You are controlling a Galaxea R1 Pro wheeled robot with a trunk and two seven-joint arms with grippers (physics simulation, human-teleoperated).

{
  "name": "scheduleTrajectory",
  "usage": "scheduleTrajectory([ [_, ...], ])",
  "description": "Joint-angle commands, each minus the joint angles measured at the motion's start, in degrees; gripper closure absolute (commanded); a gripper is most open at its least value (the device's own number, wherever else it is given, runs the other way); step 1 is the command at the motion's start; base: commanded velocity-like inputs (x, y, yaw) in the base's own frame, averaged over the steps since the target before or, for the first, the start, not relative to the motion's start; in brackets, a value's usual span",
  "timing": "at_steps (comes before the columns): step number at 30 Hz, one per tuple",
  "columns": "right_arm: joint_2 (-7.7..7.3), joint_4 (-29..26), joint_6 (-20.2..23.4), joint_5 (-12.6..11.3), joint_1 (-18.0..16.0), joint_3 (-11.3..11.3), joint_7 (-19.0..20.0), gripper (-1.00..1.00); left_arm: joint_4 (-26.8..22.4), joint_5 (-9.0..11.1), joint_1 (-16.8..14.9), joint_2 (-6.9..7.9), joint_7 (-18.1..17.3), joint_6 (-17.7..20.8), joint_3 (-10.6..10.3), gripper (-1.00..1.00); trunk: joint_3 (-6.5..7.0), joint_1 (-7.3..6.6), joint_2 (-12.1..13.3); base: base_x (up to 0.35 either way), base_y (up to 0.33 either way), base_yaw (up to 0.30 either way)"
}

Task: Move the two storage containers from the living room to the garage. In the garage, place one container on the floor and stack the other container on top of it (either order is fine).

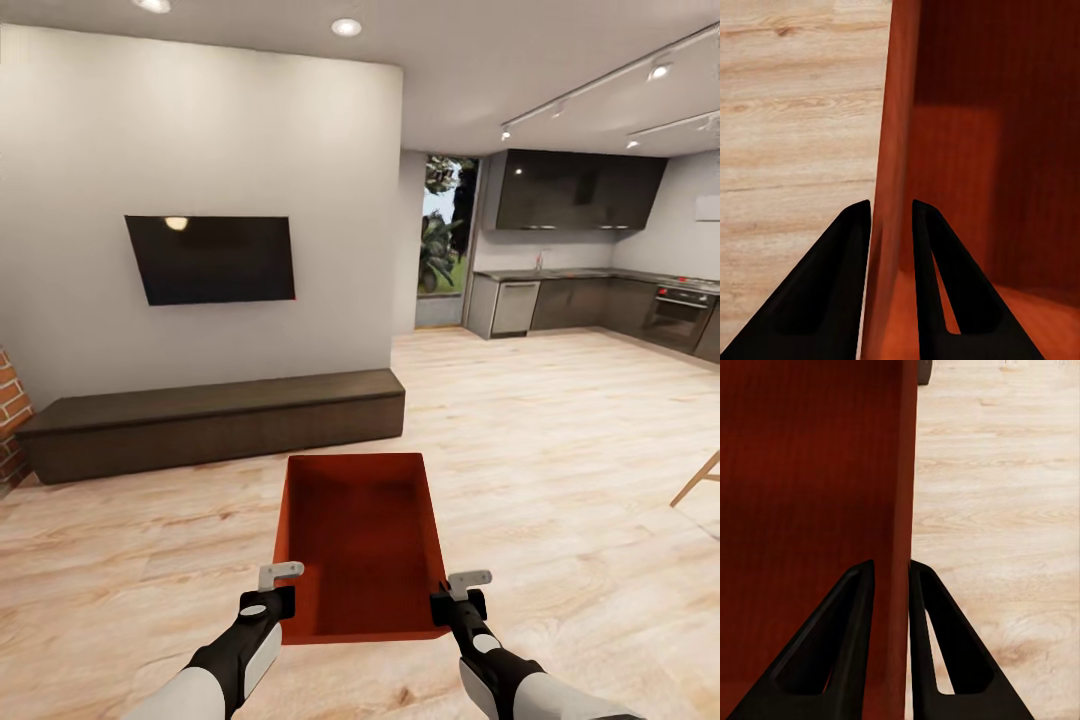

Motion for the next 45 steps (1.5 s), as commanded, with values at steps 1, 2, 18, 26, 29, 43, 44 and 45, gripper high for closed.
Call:
scheduleTrajectory([
  [1, -0.15, -0.01, -0.27, -0.53, -0.06, -1.72, -1.06, 1.00, -0.09, -0.23, -0.01, 0.20, 1.04, 0.34, 0.61, 1.00, 0.03, 0.00, -0.03, 0.000, 0.000, 0.000],
  [2, -0.15, -0.01, -0.27, -0.53, -0.06, -1.72, -1.06, 1.00, -0.09, -0.23, -0.01, 0.20, 1.04, 0.34, 0.60, 1.00, 0.12, 0.00, -0.03, 0.000, 0.000, 0.000],
  [18, -0.15, -0.01, -0.29, -0.53, -0.06, -1.72, -1.06, 1.00, -0.10, -0.23, -0.02, 0.21, 1.04, 0.34, 0.63, 1.00, 1.59, 0.00, -0.03, 0.000, 0.000, 0.000],
  [26, -0.15, -0.01, -0.31, -0.53, -0.06, -1.72, -1.06, 1.00, -0.17, -0.23, -0.02, 0.13, 1.04, 0.34, 0.63, 1.00, 2.33, 0.00, -0.03, 0.000, 0.000, 0.000],
  [29, -0.15, 0.01, -0.34, -0.53, -0.06, -1.72, -1.06, 1.00, -0.18, -0.23, -0.01, 0.16, 1.04, 0.34, 0.63, 1.00, 2.60, 0.00, -0.03, 0.000, 0.000, 0.000],
  [43, -0.11, -0.01, -0.21, -0.54, -0.05, -1.72, -1.06, 1.00, -0.18, -0.23, -0.01, 0.13, 1.04, 0.34, 0.63, 1.00, 3.38, 0.00, -0.03, 0.000, 0.000, 0.000],
  [44, -0.09, -0.01, -0.20, -0.54, -0.05, -1.72, -1.06, 1.00, -0.18, -0.23, -0.01, 0.13, 1.04, 0.34, 0.63, 1.00, 3.39, 0.00, -0.03, 0.000, 0.000, 0.000],
  [45, -0.11, -0.01, -0.19, -0.53, -0.06, -1.72, -1.06, 1.00, -0.18, -0.23, -0.01, 0.13, 1.04, 0.34, 0.63, 1.00, 3.39, 0.00, -0.03, 0.000, 0.000, 0.000],
])
